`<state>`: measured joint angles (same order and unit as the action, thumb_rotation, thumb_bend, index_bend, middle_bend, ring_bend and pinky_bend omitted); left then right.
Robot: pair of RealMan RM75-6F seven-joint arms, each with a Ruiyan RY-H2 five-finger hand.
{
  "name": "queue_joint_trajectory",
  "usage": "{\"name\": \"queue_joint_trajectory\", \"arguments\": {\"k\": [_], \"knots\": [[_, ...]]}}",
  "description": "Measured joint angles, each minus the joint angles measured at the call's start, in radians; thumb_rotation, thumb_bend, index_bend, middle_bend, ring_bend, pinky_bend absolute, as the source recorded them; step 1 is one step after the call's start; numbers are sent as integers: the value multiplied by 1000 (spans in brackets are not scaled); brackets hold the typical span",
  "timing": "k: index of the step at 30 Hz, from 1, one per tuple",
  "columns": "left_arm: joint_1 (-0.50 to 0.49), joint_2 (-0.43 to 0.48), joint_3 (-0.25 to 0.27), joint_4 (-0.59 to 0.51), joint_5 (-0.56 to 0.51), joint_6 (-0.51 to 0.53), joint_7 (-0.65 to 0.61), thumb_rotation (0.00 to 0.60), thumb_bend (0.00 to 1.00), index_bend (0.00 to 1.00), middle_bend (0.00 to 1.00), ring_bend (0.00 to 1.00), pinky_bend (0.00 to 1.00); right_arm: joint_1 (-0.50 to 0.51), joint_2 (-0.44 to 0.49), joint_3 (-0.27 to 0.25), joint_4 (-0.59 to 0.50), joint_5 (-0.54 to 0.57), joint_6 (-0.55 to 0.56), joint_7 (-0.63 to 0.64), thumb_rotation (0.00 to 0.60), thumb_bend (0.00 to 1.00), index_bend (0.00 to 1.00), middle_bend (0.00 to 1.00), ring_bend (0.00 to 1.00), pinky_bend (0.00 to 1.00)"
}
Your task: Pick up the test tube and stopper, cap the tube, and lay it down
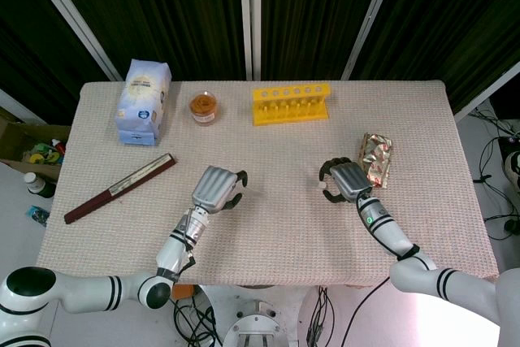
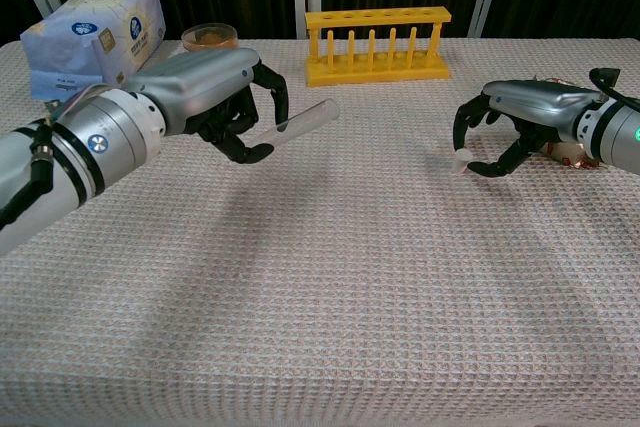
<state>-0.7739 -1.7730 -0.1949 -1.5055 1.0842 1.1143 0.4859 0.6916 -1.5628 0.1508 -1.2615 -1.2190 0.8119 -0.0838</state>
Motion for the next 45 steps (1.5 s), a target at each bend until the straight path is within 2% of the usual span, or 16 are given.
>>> {"name": "queue_joint_trajectory", "arguments": {"k": [11,16,22,28,32,39,45], "knots": [[3,1,-5,3,-3,-8,1,600,460,636,935,908,1000,3,-6,0,7,-3,11,7,600,343,568,360,227,259],[5,16,-14,-7,-12,-11,-1,600,463,642,935,909,1000,-4,21,4,-29,-17,32,22,600,359,602,368,228,259],[9,69,-48,-63,-52,-32,-34,600,464,642,935,908,1000,-28,156,17,-173,-58,86,60,600,371,622,370,226,259],[8,110,-95,-109,-104,-66,-103,600,465,642,935,909,1000,-62,377,45,-392,-104,148,110,600,370,626,371,226,259],[-5,118,-130,-122,-154,-117,-168,600,465,642,934,909,1000,-81,522,71,-540,-143,176,192,600,371,628,371,227,259],[-53,99,-183,-117,-225,-177,-251,600,466,643,934,909,1000,-72,601,102,-628,-188,162,344,600,371,632,370,228,259],[-90,67,-181,-95,-250,-160,-213,600,467,644,934,909,1000,-31,610,123,-657,-194,134,349,600,371,634,369,228,259]]}}
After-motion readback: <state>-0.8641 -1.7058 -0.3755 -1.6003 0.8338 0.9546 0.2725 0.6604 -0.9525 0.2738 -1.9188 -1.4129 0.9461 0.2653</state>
